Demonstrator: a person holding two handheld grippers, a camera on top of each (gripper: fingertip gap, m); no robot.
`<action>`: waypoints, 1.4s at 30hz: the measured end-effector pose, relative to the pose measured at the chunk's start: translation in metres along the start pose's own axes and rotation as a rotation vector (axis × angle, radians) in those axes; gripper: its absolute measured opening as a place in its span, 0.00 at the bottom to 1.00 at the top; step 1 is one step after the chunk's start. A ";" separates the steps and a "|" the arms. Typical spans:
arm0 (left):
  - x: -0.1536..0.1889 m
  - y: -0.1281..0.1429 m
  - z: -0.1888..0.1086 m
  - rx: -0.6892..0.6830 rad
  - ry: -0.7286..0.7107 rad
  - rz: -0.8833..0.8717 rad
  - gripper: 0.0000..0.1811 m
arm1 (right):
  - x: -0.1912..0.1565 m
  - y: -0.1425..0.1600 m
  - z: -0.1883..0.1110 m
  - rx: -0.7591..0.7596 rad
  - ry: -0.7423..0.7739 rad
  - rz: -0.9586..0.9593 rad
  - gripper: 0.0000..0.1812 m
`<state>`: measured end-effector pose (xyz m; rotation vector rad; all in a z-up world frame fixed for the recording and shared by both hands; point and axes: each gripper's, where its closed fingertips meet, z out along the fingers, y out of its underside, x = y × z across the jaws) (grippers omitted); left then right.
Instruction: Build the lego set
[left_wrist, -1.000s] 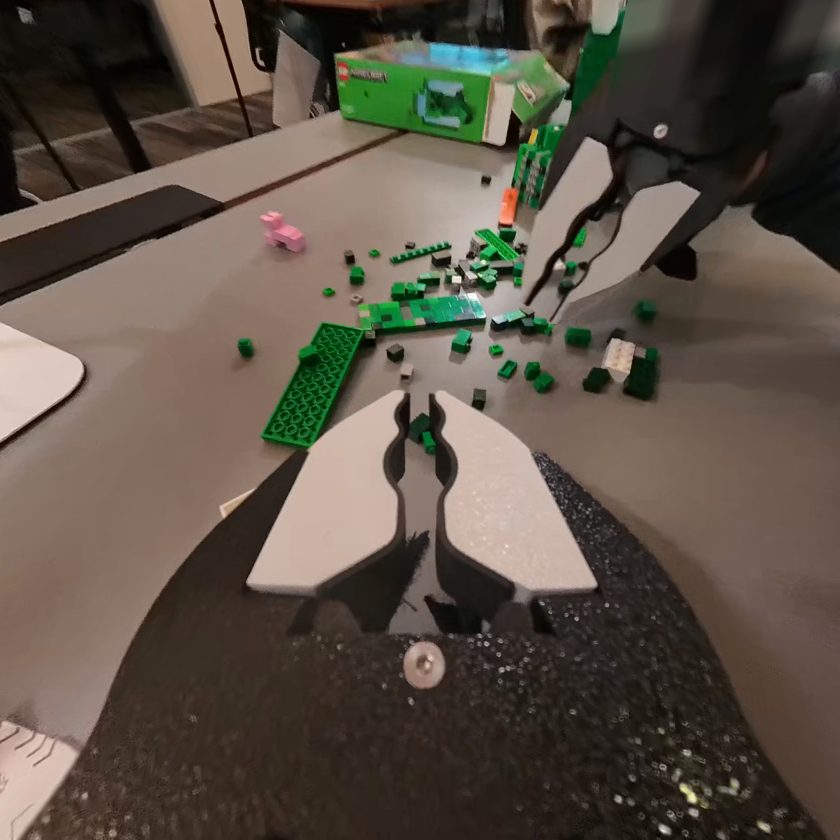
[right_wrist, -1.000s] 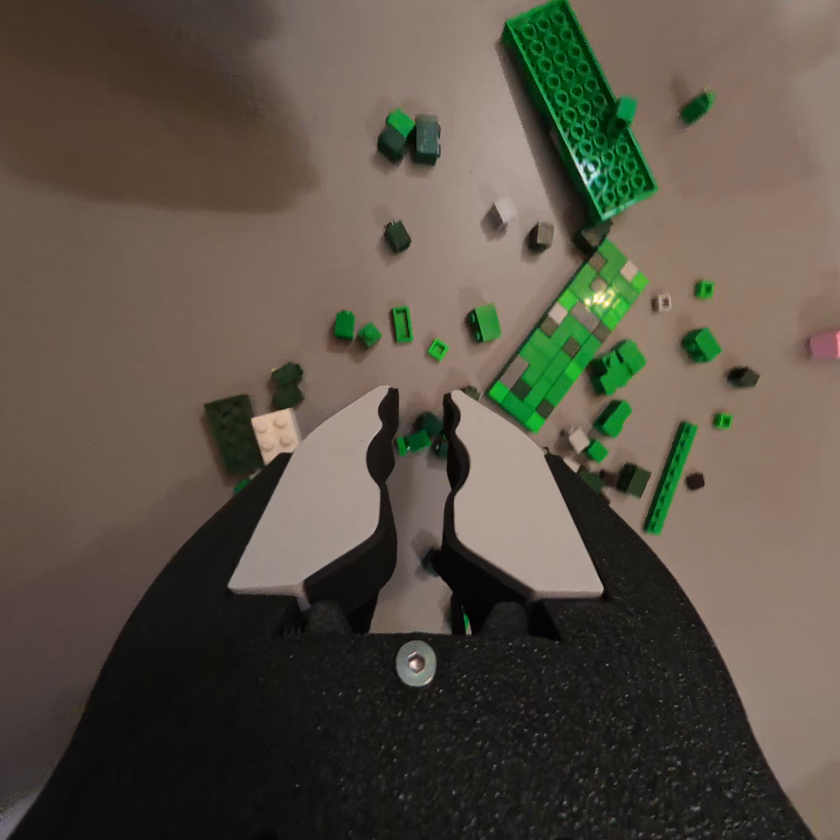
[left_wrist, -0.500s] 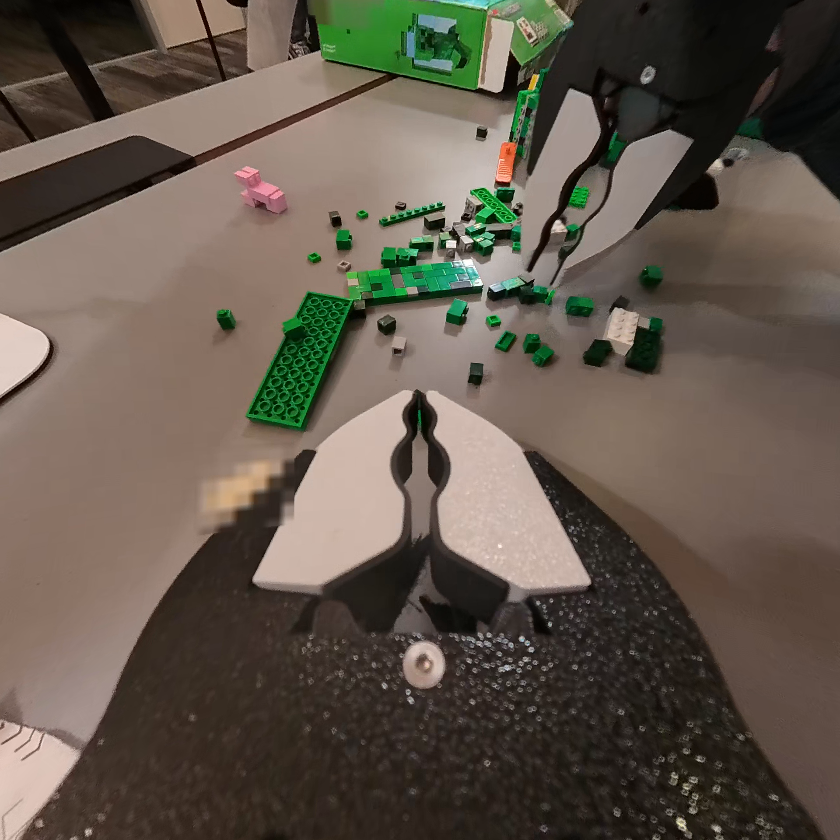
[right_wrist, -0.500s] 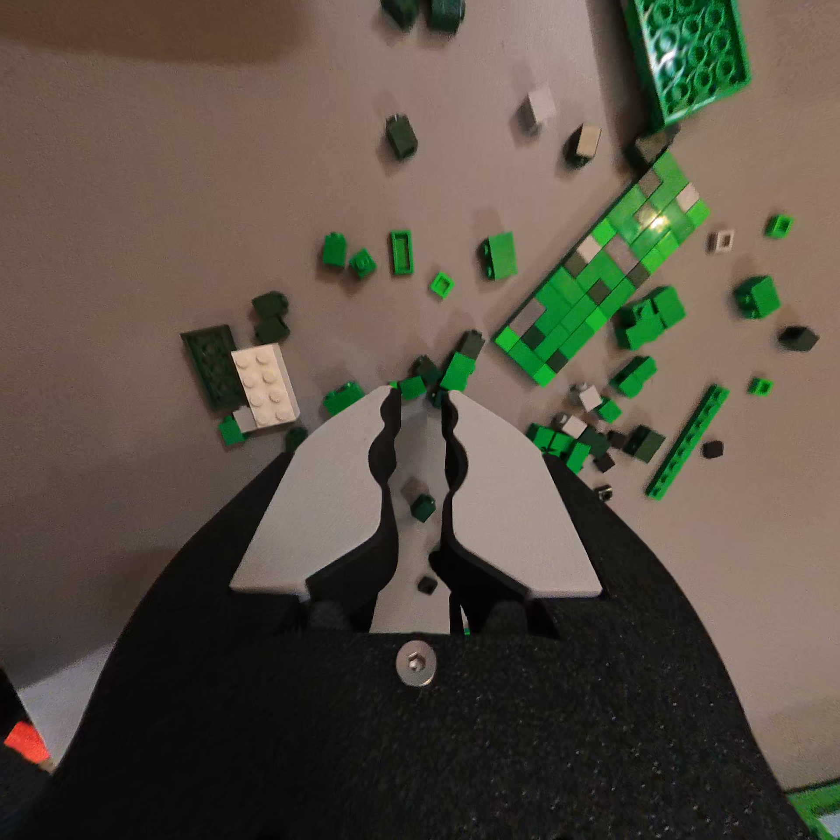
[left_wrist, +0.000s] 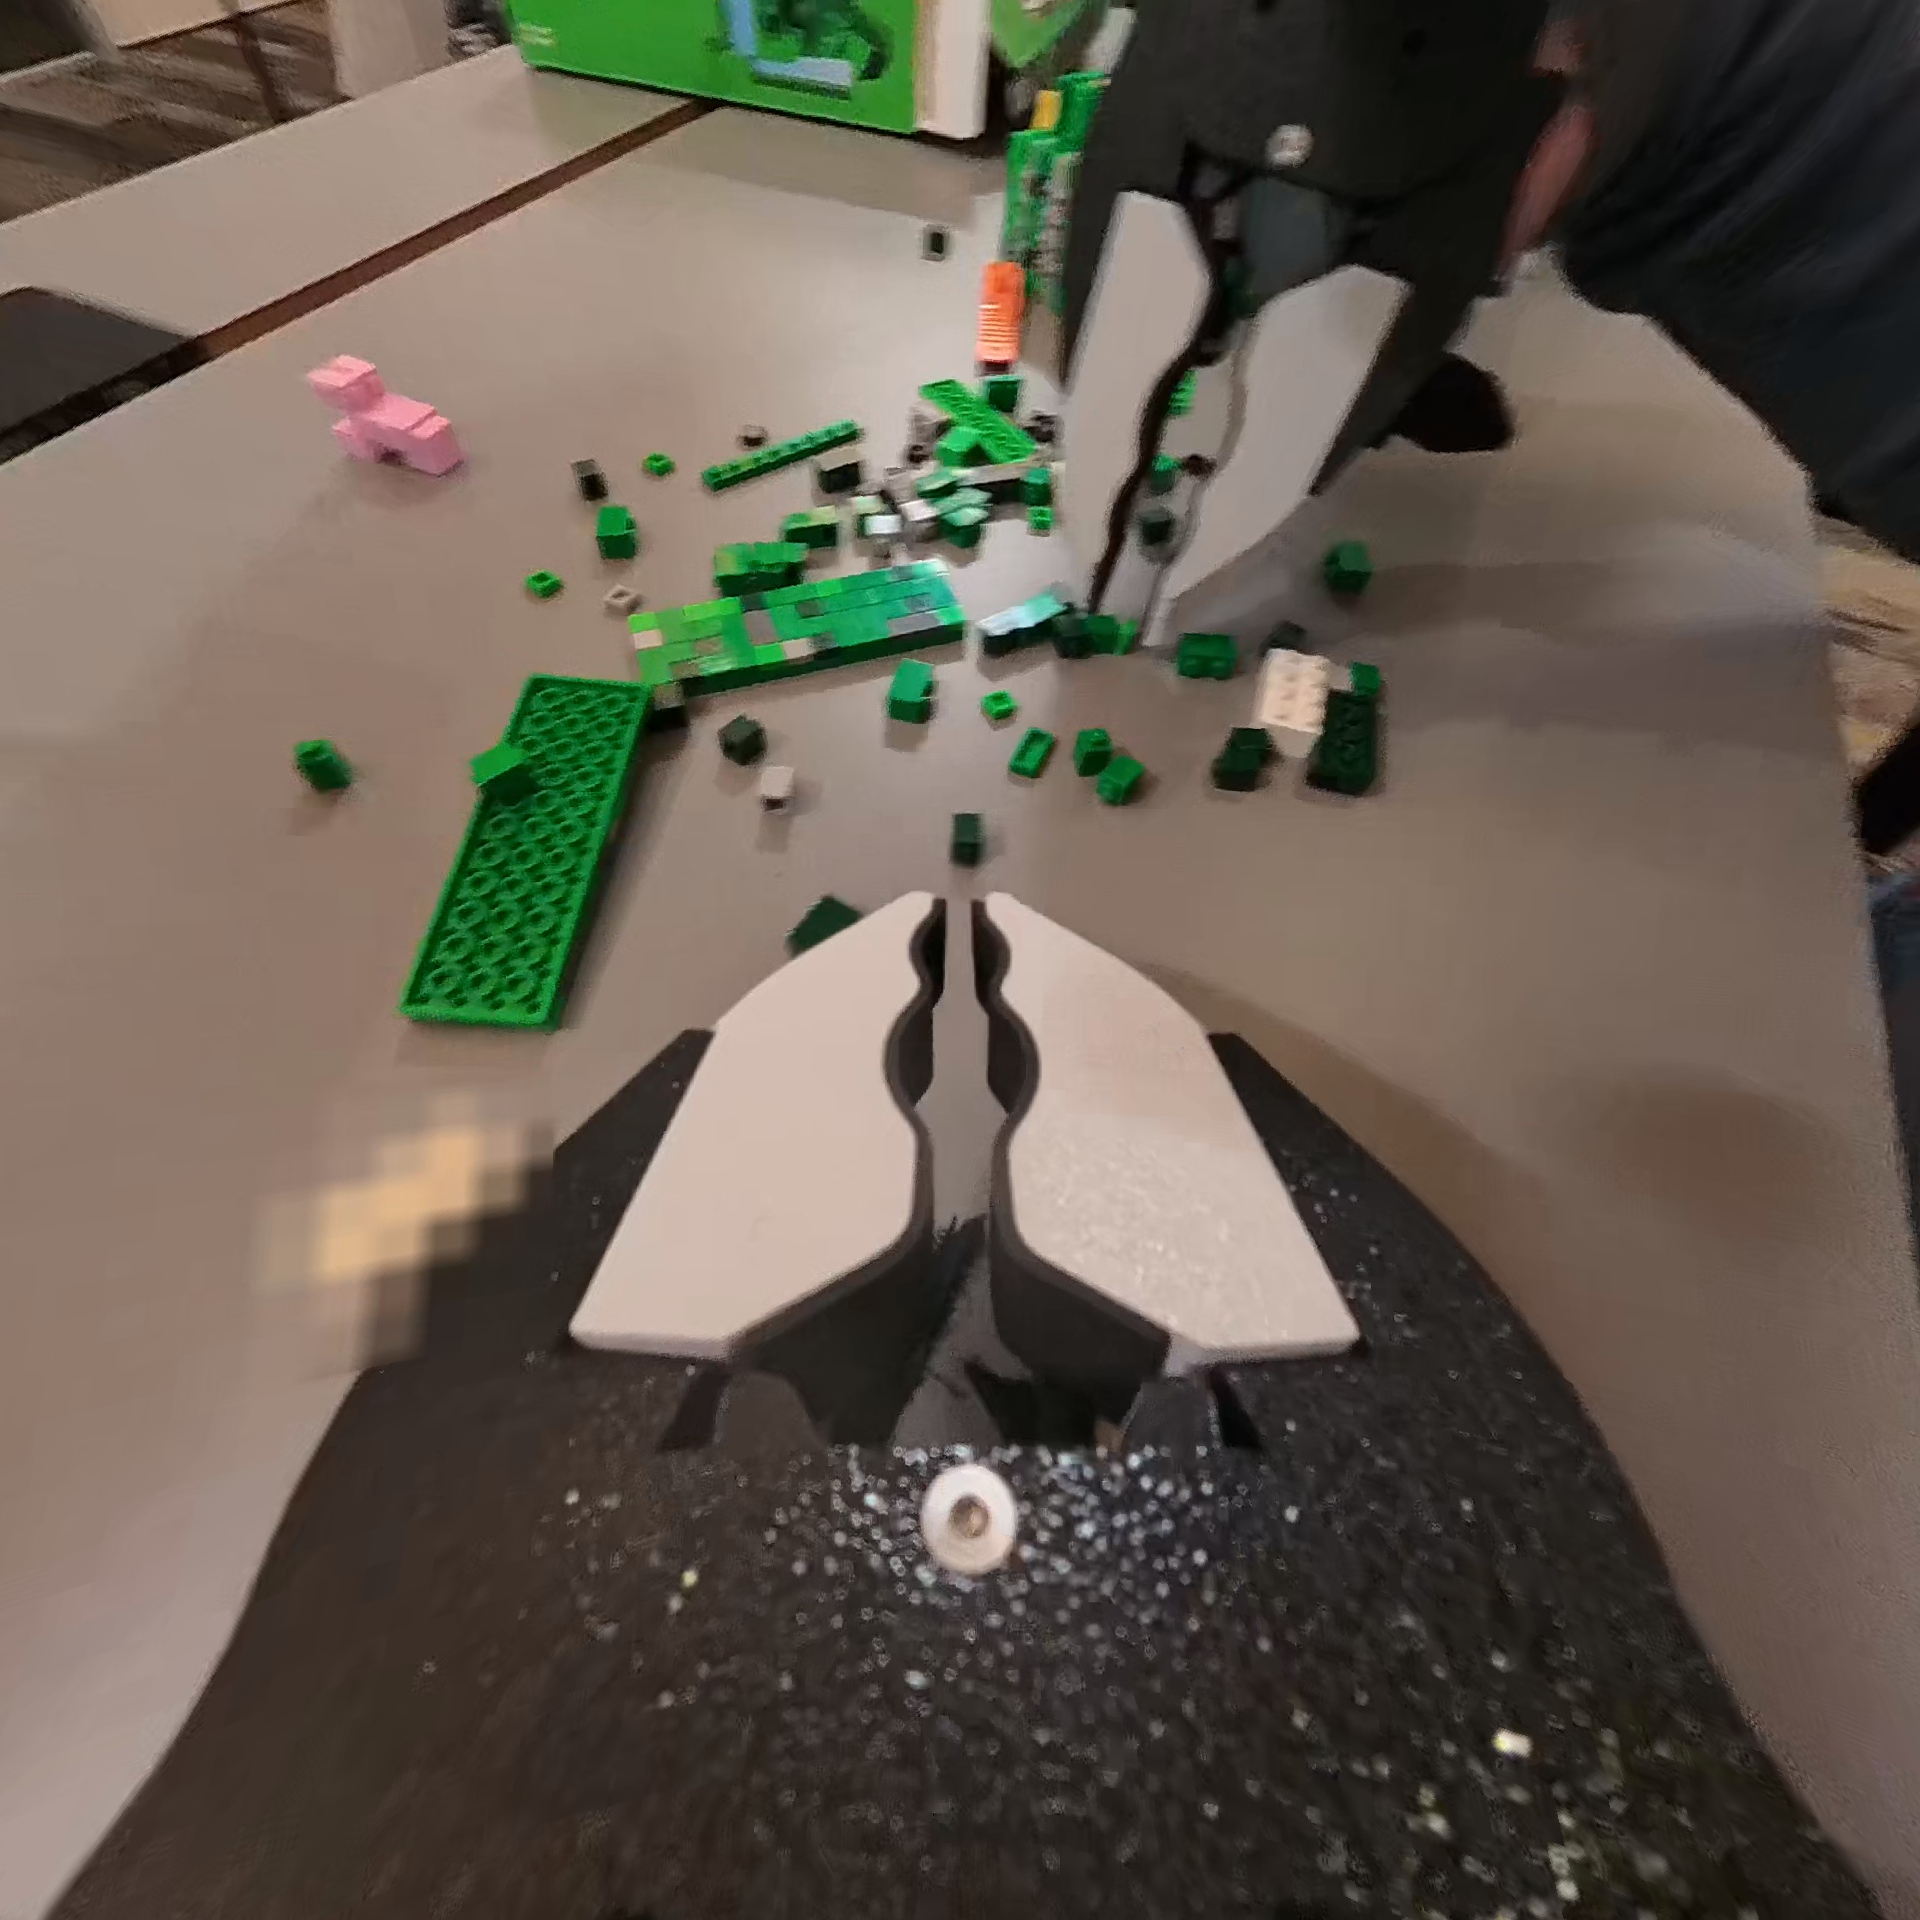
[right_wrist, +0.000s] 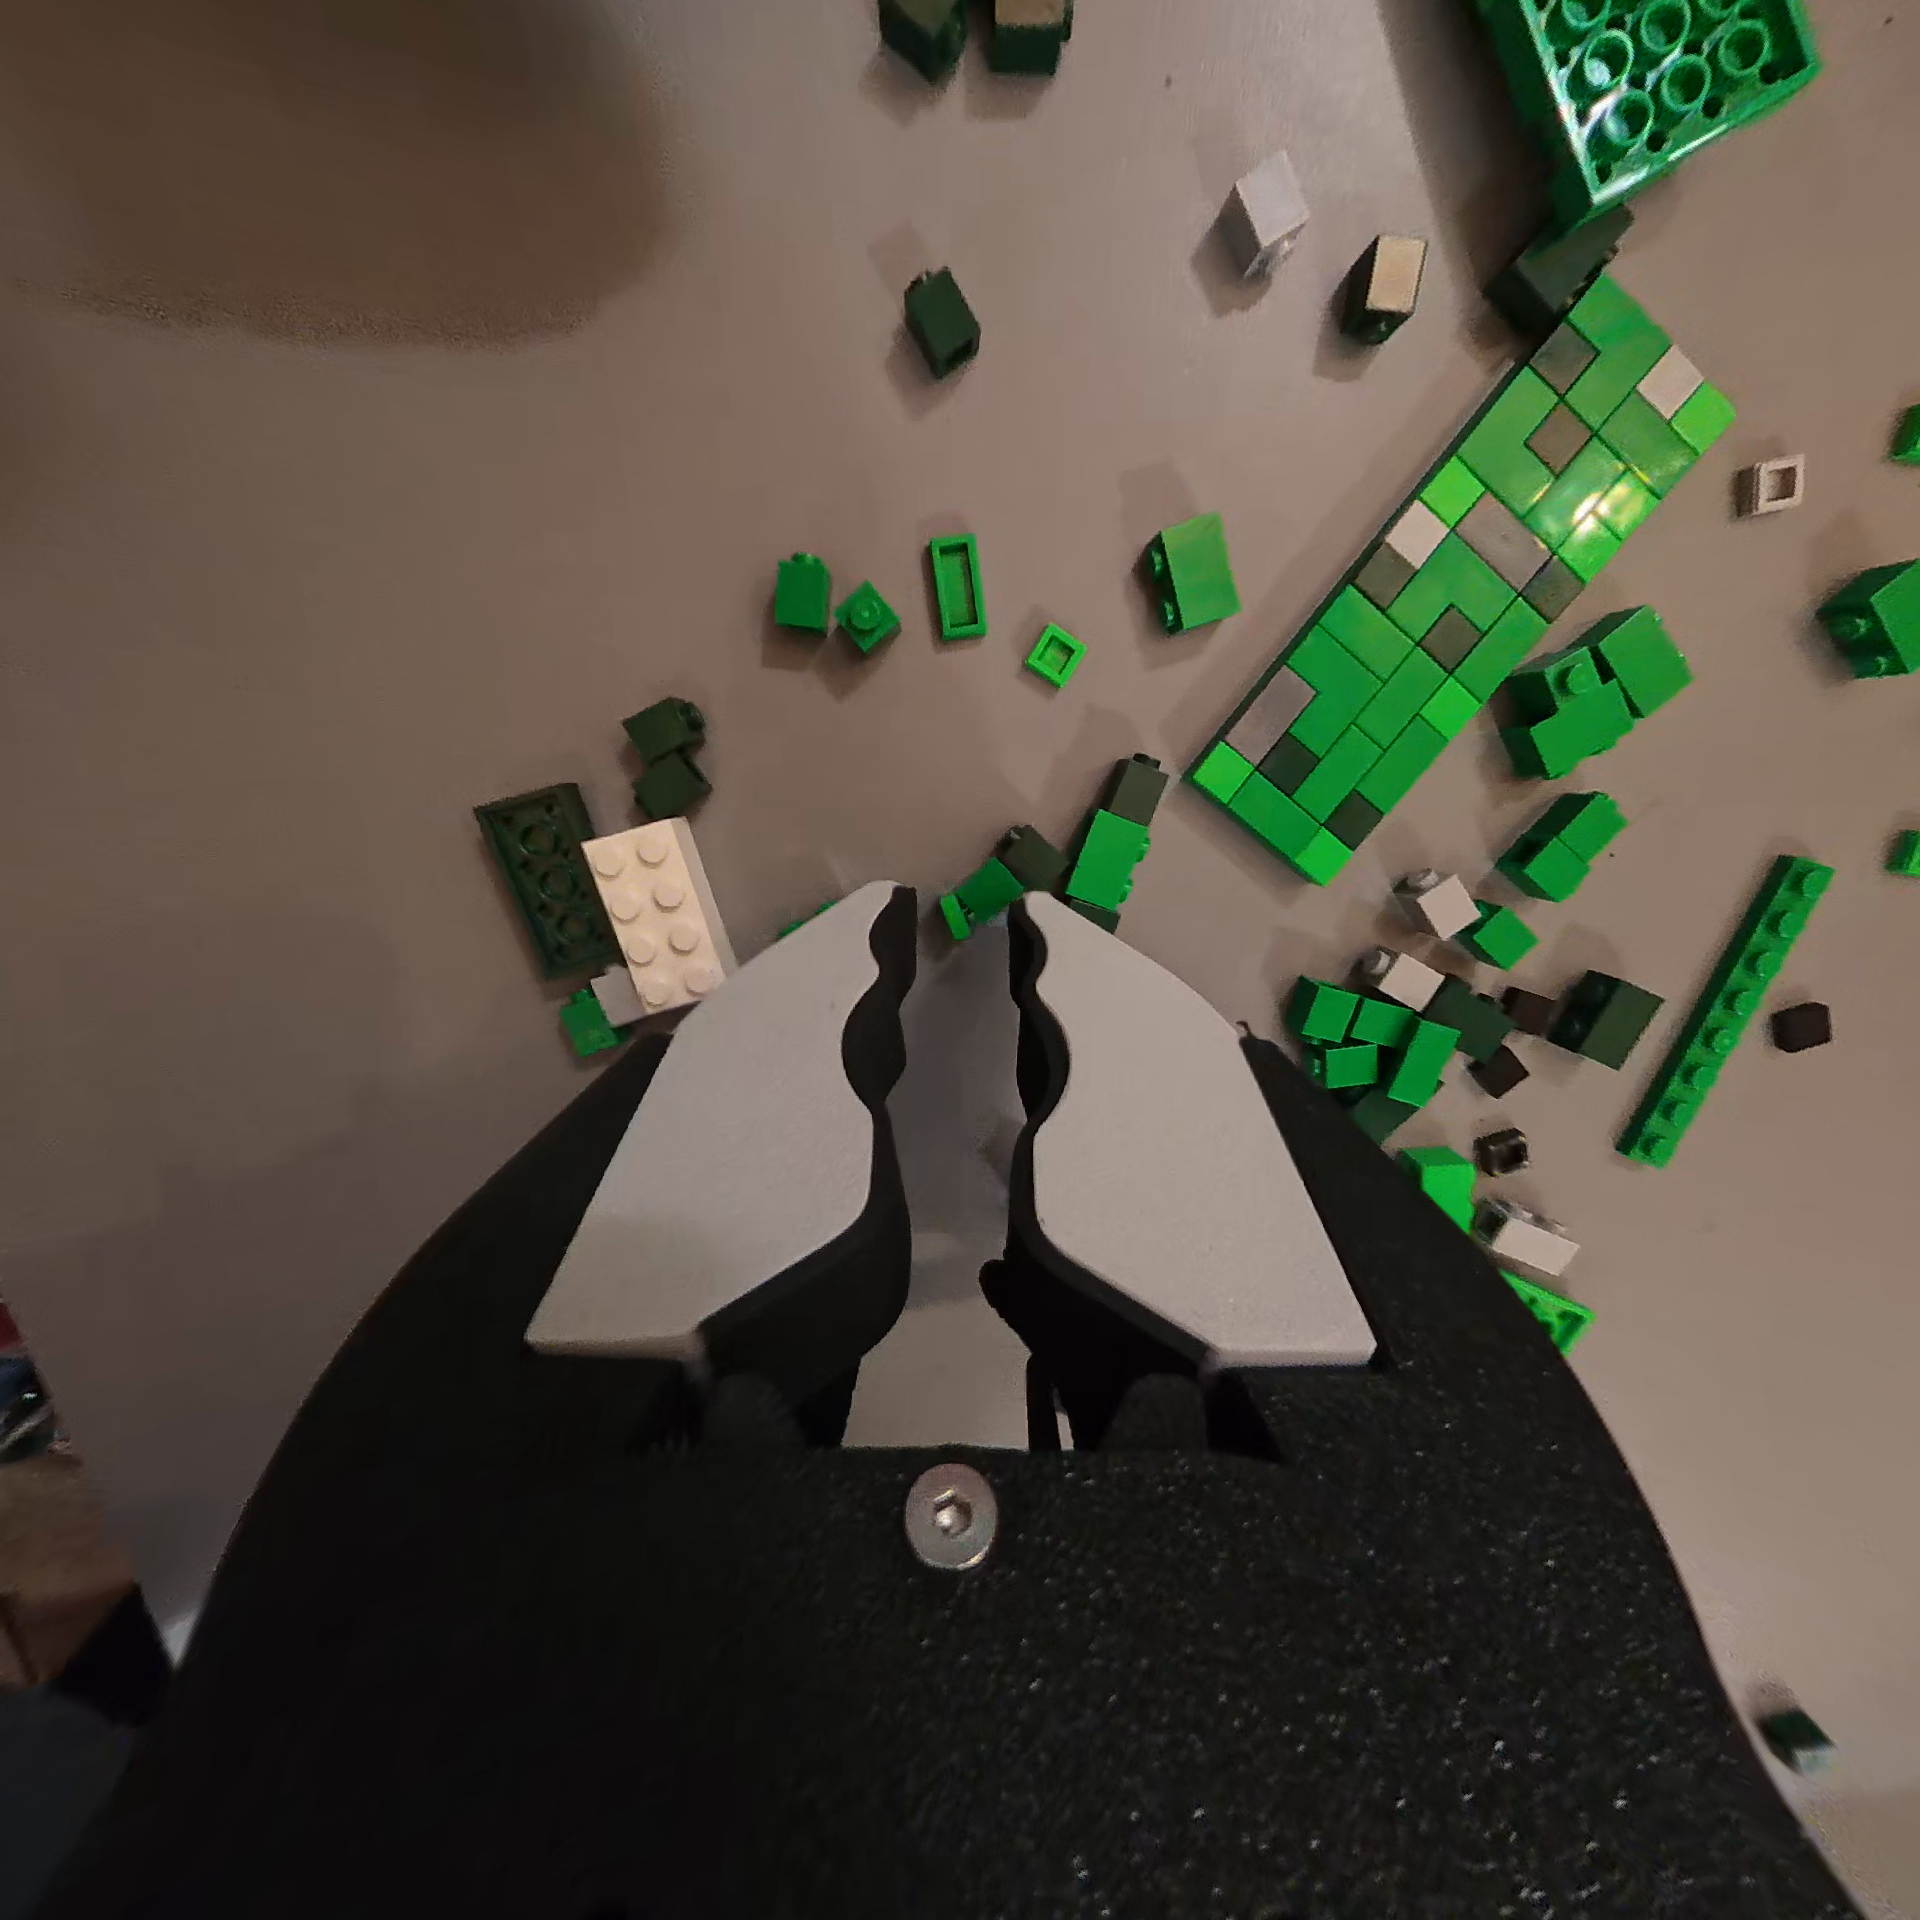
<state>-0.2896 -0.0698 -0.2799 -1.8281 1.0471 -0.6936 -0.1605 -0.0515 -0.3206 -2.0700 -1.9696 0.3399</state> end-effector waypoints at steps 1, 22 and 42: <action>0.008 -0.001 0.002 0.001 0.041 0.018 0.03 | -0.002 -0.003 -0.001 0.019 -0.010 0.008 0.09; -0.024 -0.038 -0.075 0.229 -0.178 0.010 0.03 | -0.014 -0.046 0.012 0.090 0.101 -0.044 0.17; -0.038 -0.033 -0.093 0.260 -0.230 -0.046 0.03 | -0.024 -0.045 0.022 0.251 0.194 0.296 0.10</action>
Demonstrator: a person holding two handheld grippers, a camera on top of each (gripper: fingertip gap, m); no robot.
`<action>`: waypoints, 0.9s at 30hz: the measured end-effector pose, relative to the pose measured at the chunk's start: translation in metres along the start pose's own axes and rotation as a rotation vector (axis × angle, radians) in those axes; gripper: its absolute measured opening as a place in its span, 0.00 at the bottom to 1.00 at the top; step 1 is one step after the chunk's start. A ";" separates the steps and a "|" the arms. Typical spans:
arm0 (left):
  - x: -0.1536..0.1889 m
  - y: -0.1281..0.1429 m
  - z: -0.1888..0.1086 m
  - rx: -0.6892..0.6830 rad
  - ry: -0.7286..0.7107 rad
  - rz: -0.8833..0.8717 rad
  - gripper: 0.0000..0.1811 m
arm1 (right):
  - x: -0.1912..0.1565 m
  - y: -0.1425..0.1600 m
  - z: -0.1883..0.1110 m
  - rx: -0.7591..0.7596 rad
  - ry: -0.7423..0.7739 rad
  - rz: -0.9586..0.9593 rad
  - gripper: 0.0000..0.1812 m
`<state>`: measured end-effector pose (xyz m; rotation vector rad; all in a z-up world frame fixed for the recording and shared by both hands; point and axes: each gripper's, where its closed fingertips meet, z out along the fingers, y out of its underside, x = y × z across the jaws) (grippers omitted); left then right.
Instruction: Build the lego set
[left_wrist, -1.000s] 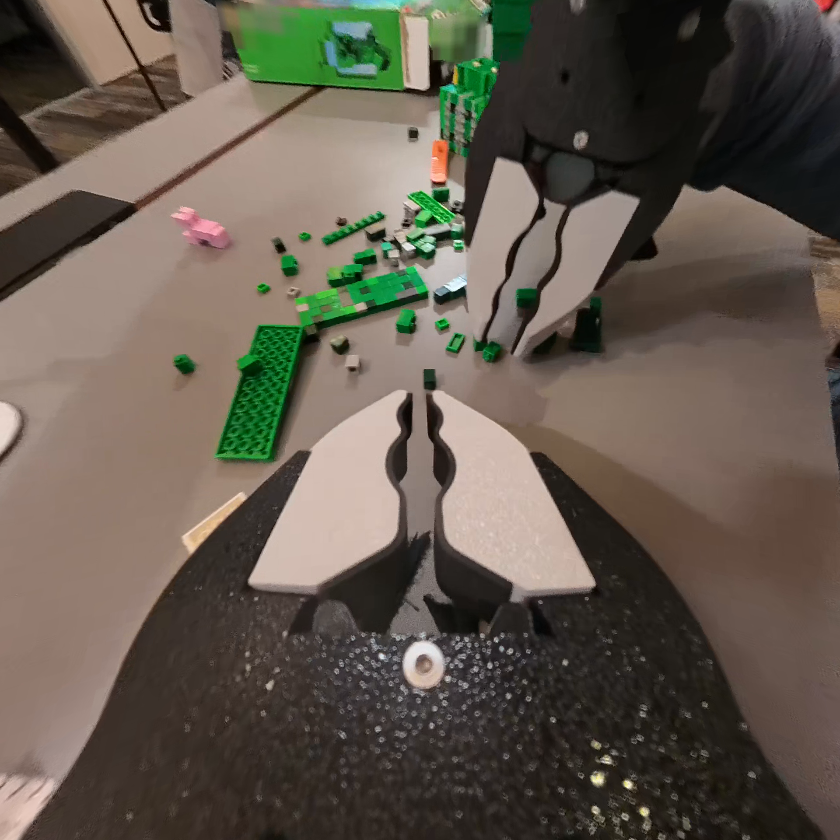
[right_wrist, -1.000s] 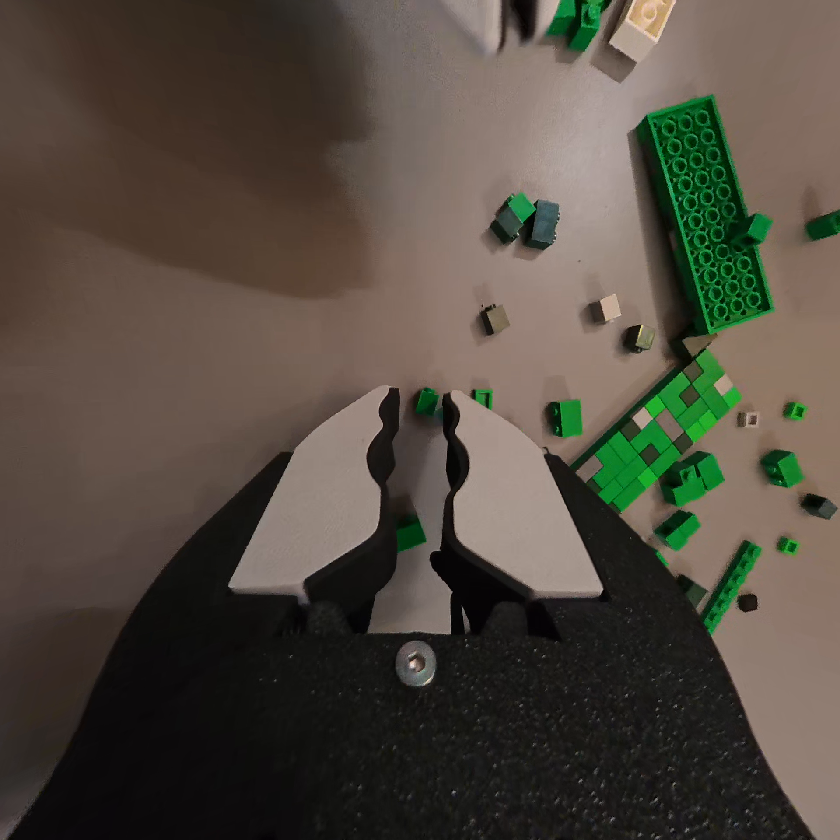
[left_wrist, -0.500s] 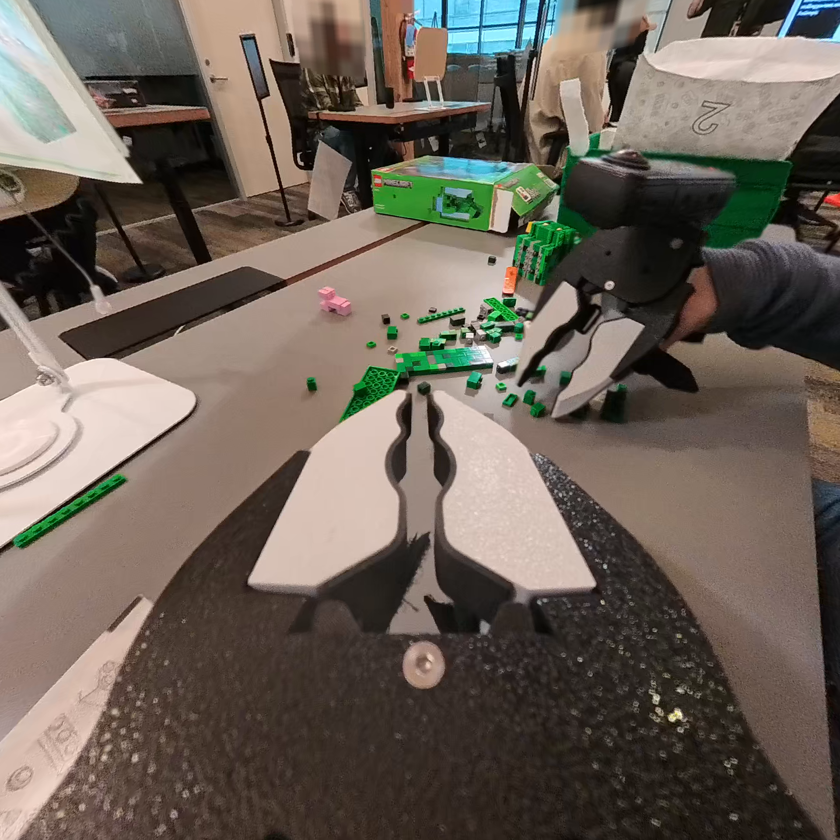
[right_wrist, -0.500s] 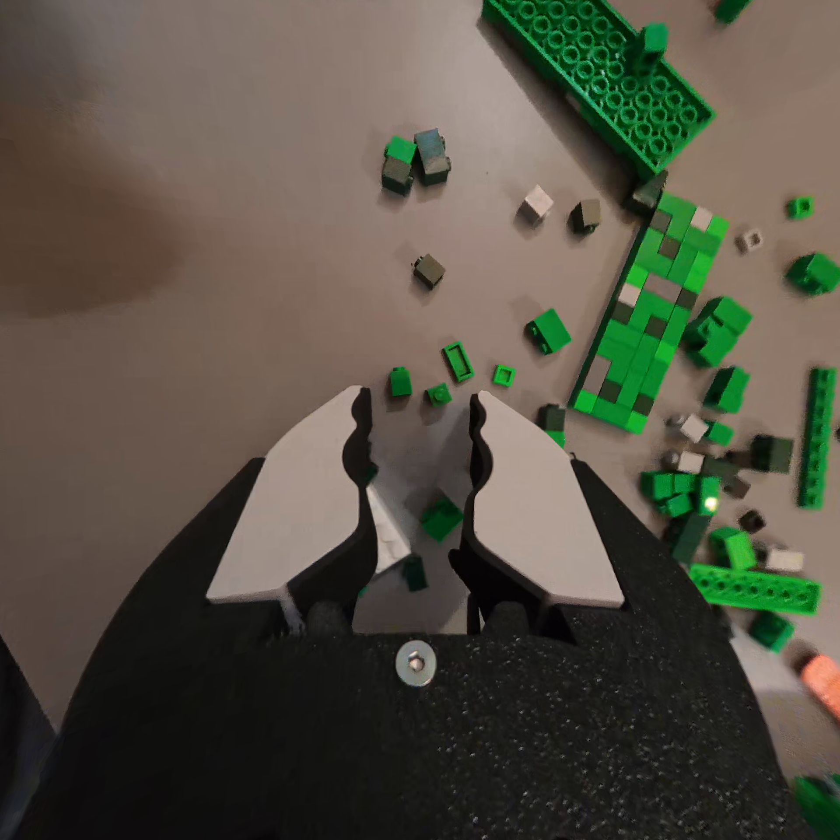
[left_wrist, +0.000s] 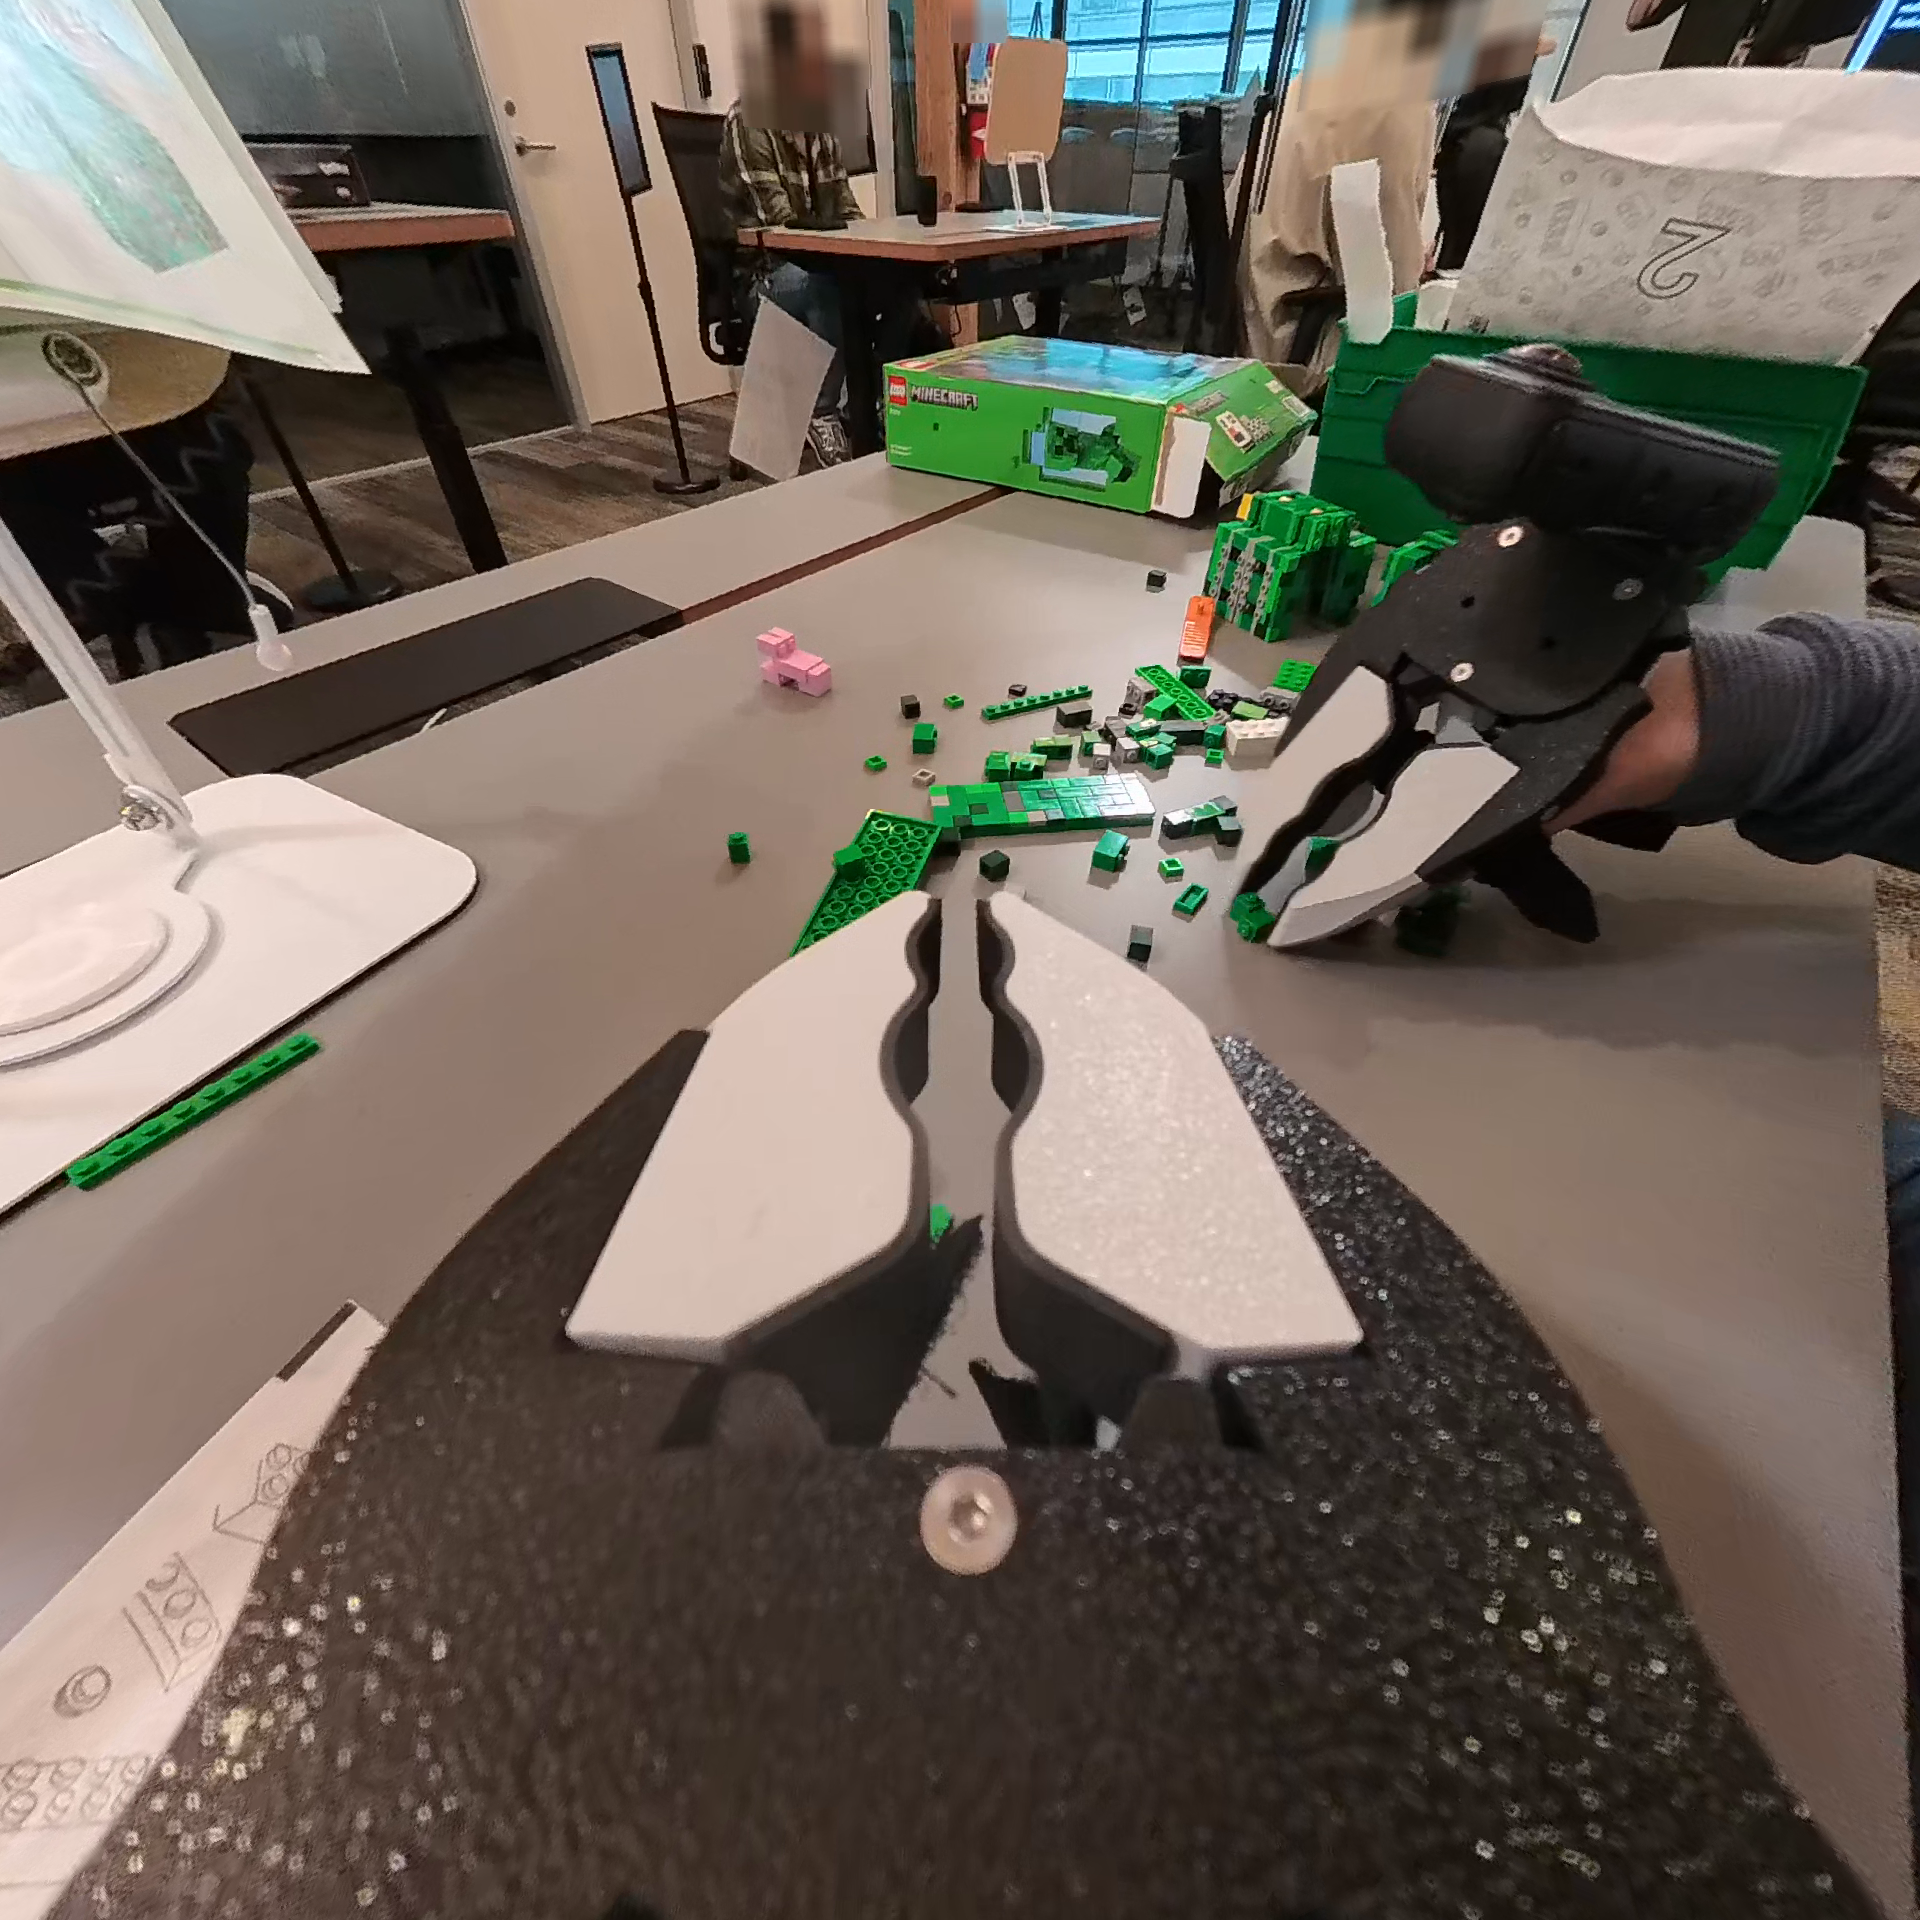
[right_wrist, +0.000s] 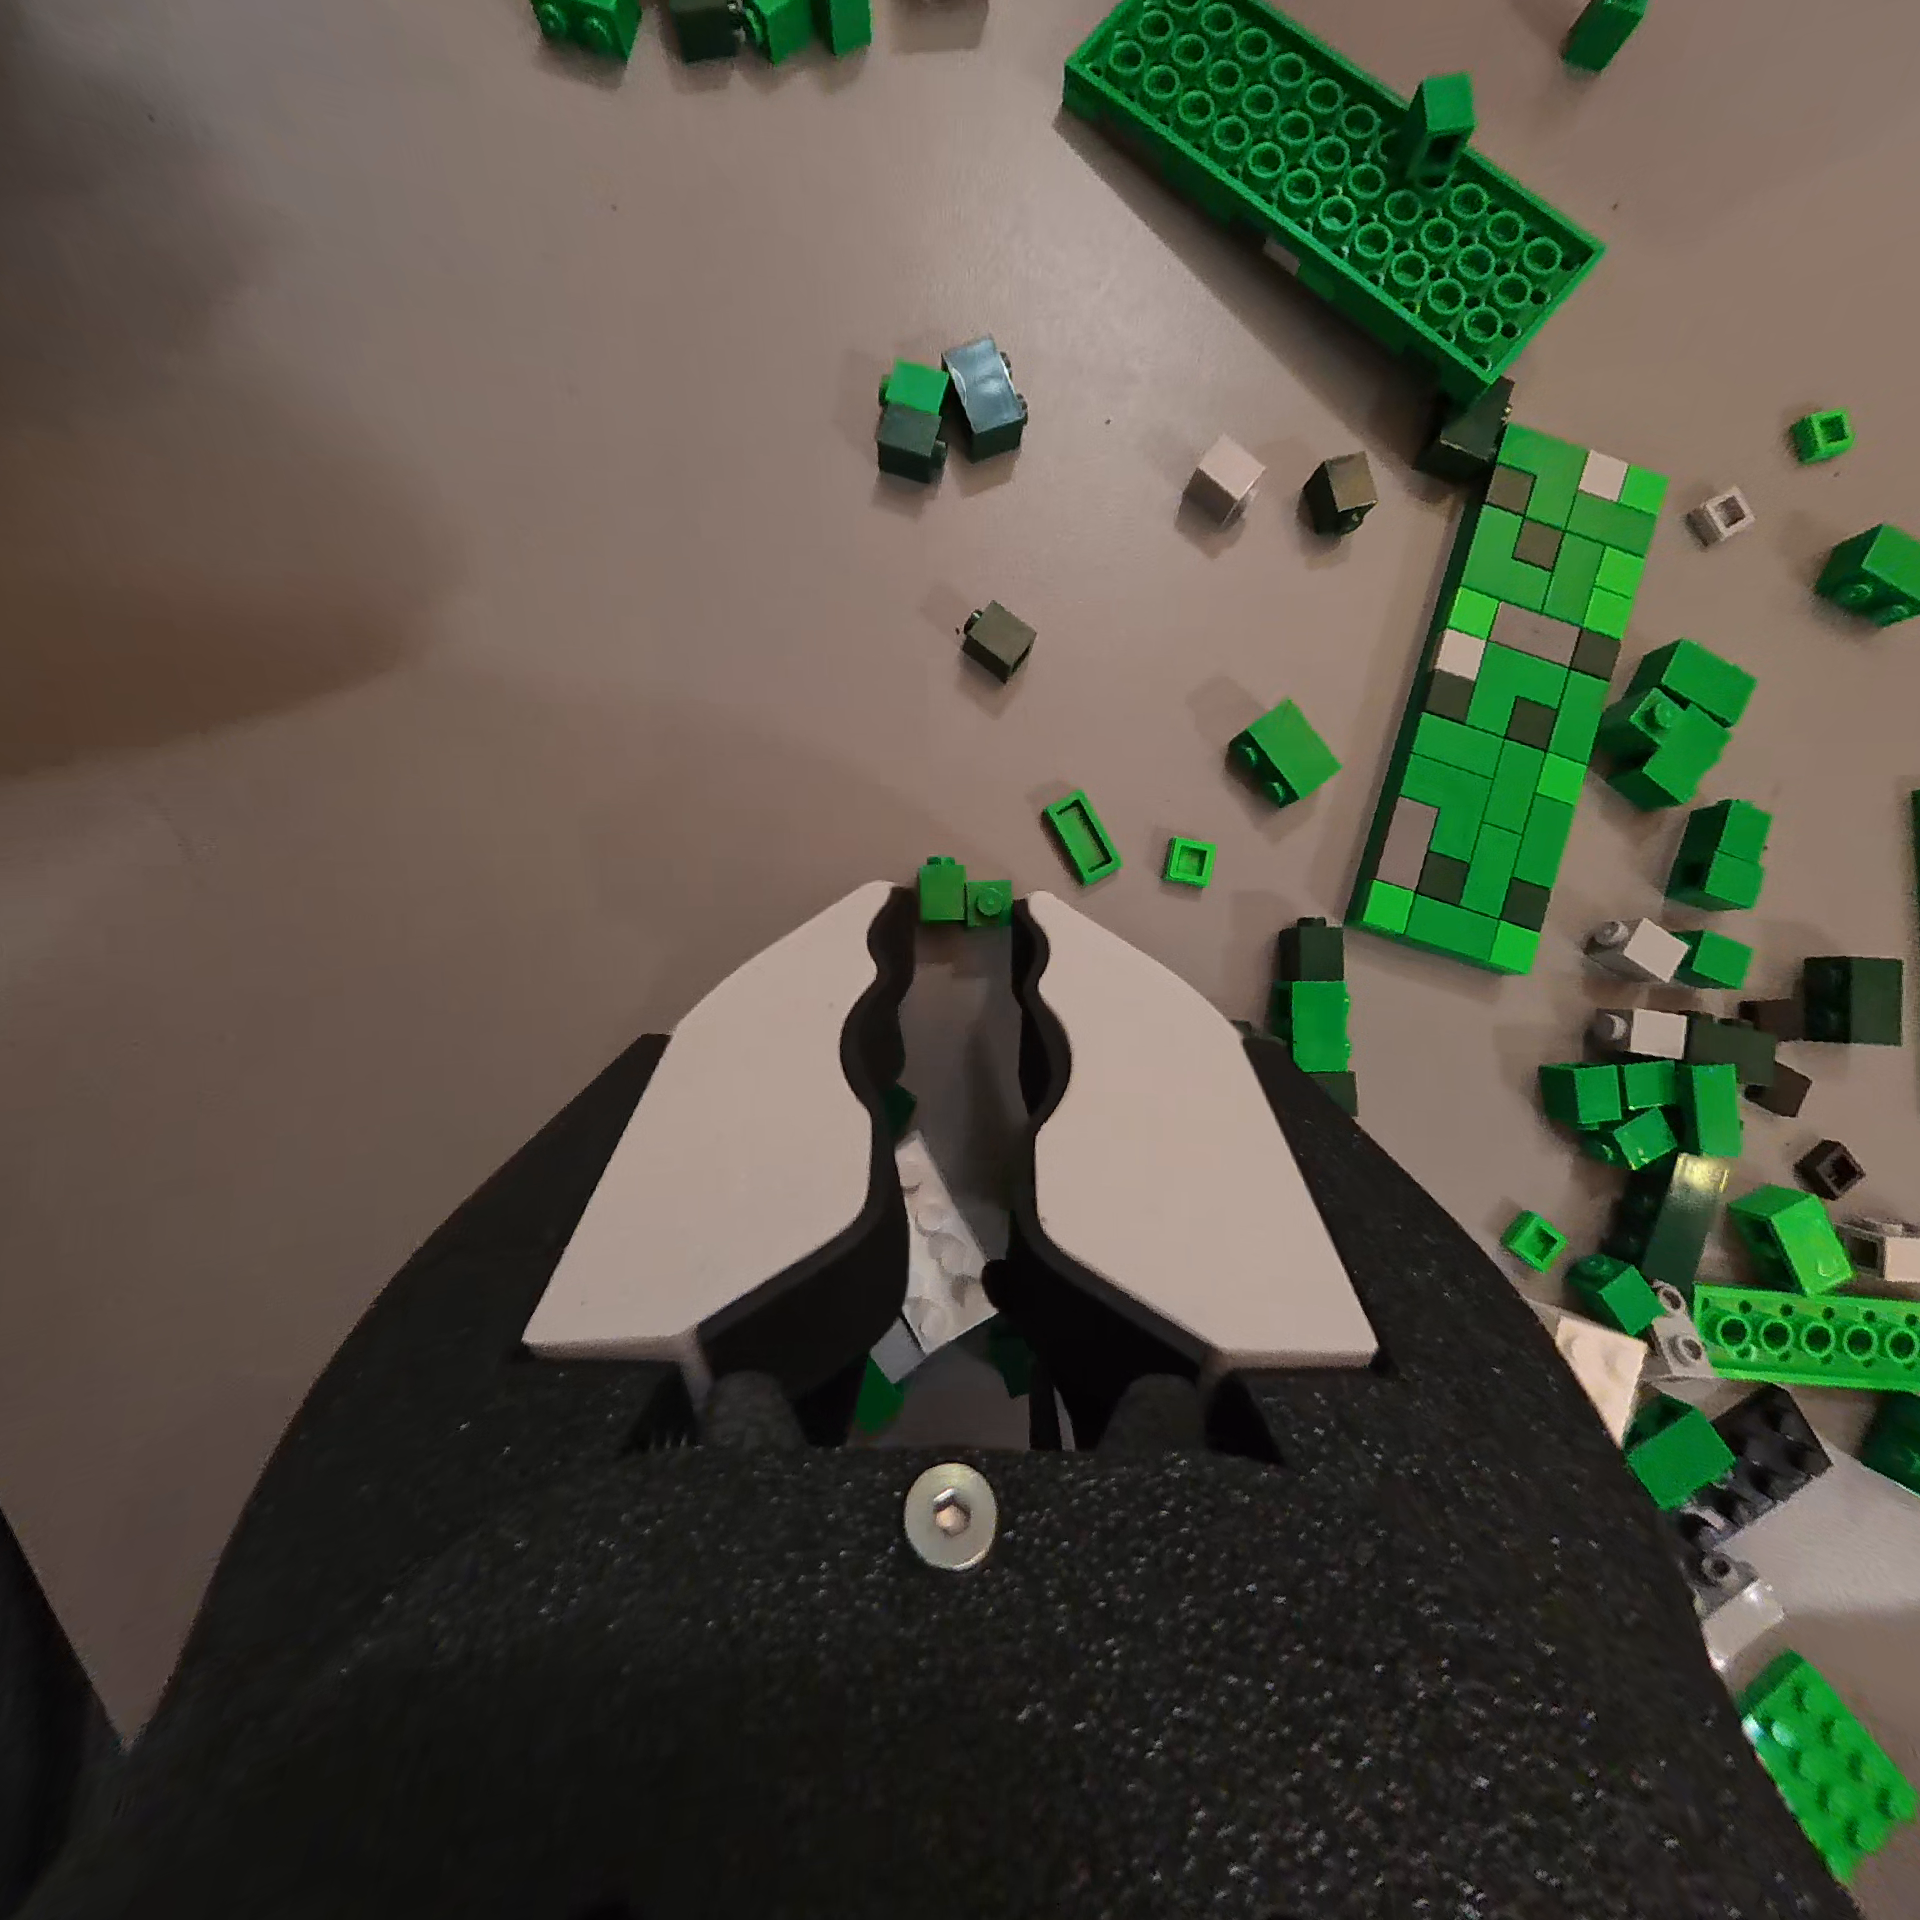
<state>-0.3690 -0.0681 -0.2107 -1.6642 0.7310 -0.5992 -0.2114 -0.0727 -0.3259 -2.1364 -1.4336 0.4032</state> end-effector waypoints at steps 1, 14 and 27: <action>-0.001 0.000 0.000 0.000 -0.003 -0.002 0.03 | 0.000 0.000 0.000 0.000 0.003 -0.005 0.09; -0.047 0.016 -0.050 -0.023 -0.223 -0.077 0.03 | -0.051 -0.125 0.060 0.161 -0.127 -0.218 0.09; -0.070 0.038 -0.071 -0.146 -0.355 -0.167 0.11 | -0.042 -0.124 0.043 0.299 -0.114 -0.195 0.16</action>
